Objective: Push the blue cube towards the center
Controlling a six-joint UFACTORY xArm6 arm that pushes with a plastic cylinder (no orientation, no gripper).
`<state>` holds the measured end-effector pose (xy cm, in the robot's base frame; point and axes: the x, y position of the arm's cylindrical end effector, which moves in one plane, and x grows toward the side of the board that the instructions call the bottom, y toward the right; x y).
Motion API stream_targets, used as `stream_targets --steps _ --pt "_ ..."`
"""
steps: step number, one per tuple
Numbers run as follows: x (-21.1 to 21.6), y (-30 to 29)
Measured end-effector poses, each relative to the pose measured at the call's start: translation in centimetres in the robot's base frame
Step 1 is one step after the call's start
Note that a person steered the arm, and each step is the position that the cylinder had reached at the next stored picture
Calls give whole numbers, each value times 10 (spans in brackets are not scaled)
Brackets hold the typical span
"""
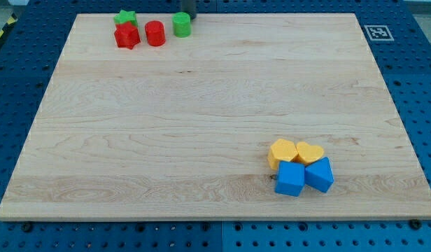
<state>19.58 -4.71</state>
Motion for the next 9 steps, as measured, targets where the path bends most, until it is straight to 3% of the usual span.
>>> stream_targets --steps 2,4,5,6,7,9 --pt "35 -10" --pt "35 -43" --pt "29 -20" --pt "26 57" --pt "61 154" --pt "205 286"
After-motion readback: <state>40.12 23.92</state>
